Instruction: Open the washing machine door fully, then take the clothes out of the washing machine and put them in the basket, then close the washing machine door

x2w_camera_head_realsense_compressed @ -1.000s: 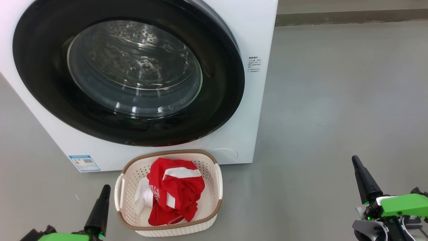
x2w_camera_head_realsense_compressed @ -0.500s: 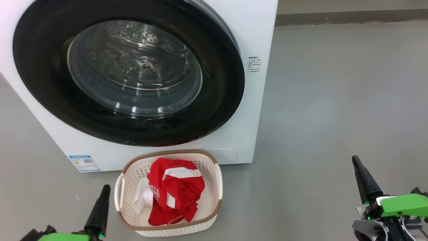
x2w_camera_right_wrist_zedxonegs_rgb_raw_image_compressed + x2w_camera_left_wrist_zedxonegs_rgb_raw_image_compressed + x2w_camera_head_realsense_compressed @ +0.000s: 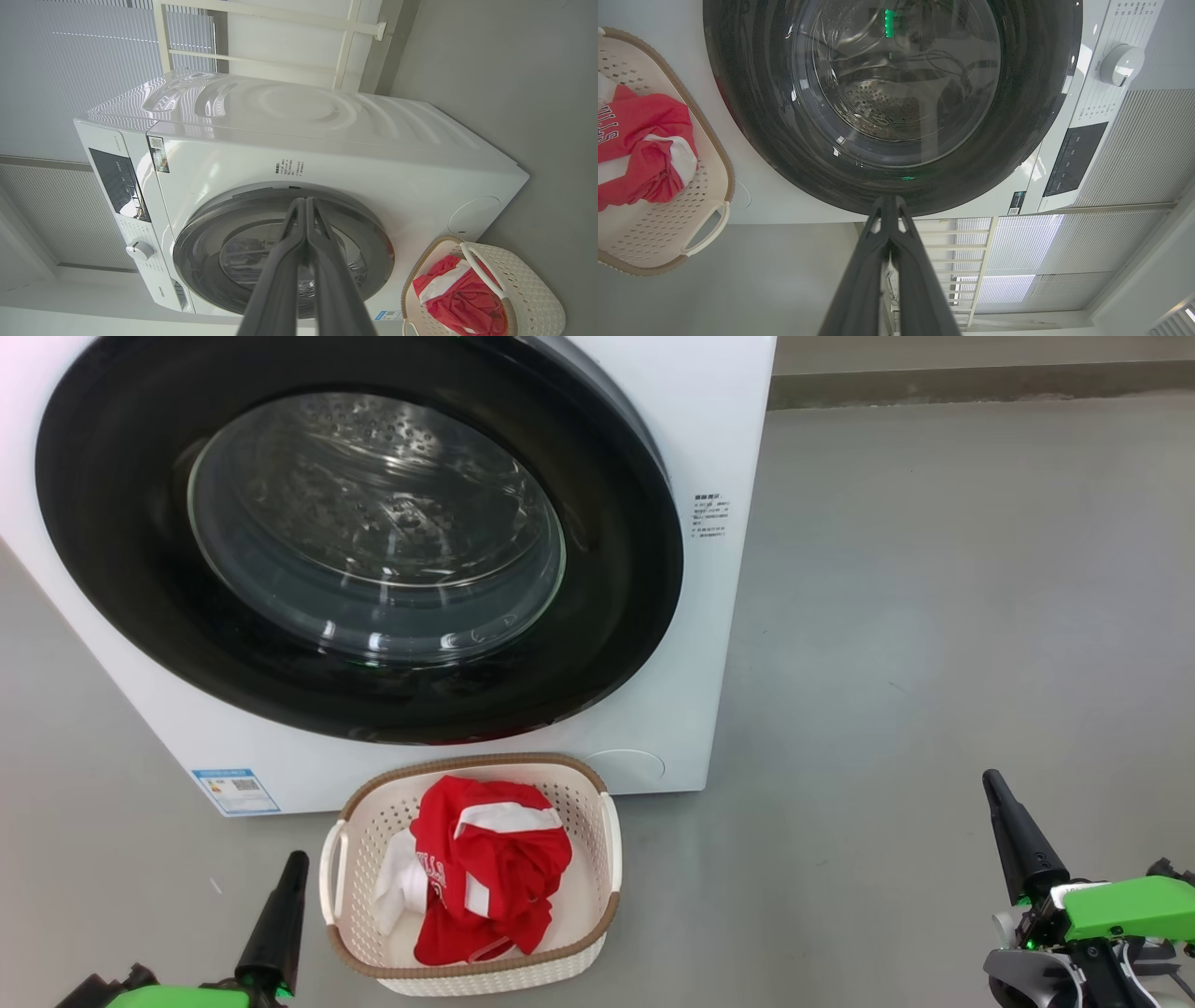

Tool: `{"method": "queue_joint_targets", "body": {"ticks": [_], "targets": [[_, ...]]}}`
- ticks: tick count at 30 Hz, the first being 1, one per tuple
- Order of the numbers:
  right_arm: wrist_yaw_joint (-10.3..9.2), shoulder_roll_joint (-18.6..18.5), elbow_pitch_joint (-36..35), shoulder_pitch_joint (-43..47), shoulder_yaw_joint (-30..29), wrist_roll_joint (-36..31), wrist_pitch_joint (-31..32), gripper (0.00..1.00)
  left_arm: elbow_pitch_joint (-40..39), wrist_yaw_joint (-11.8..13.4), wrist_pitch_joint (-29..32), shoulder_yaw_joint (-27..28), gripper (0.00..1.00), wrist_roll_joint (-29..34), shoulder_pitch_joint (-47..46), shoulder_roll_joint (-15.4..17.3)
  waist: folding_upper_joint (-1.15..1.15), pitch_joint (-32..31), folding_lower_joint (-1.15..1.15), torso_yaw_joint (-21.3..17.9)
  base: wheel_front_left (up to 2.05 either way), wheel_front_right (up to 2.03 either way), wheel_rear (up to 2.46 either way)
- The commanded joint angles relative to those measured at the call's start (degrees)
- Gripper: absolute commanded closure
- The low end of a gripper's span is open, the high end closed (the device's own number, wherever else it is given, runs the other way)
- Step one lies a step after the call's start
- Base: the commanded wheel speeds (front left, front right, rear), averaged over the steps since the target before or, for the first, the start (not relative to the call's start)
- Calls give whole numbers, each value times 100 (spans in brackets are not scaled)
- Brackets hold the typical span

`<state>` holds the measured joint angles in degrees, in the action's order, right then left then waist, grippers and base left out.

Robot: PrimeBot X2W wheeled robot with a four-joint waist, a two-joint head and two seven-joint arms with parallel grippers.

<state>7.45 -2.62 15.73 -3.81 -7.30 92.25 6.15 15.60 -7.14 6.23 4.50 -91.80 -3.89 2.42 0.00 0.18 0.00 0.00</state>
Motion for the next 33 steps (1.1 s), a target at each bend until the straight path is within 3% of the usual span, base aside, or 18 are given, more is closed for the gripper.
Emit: {"method": "queue_joint_targets", "body": {"ticks": [1,33], "targets": [[3,-29,-170,-238,76,-10,36,100,-156,-35,25,202,100,-37,-229,45,0,0,0,0,0,0,0],[3,-28,-170,-238,74,-12,37,100,-157,-35,25,201,100,-38,-229,45,0,0,0,0,0,0,0]]}}
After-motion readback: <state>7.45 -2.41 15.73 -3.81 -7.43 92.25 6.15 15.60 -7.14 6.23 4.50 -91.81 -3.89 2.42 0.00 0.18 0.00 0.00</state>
